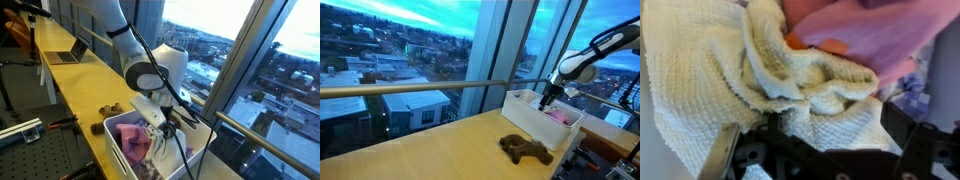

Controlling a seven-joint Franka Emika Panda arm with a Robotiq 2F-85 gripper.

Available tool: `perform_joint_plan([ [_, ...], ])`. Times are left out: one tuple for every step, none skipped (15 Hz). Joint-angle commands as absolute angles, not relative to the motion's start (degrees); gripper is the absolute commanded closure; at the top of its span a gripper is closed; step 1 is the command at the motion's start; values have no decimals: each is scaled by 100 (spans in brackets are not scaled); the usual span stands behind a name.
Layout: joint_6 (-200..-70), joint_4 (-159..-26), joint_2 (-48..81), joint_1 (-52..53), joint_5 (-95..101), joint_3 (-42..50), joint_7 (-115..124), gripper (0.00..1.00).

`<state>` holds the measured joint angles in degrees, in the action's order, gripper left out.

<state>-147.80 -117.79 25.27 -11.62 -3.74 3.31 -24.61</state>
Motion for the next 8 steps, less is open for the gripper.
perform_joint_plan([
  [-15349,-11462,3222,-1200,225,574,-2301,0],
  [-15493,-11428,3361,-1169,398,675,-2189,0],
  [-15615,-11417,3451,-1132,545,753,-2094,0],
  [-15722,-11487,3461,-1075,679,818,-1978,0],
  [-15811,-11538,3468,-1026,792,861,-1863,0],
  [-15851,-11639,3408,-974,874,884,-1745,14],
  [-15899,-11778,3310,-906,952,908,-1603,26],
  [-15895,-11910,3190,-851,986,904,-1476,32],
])
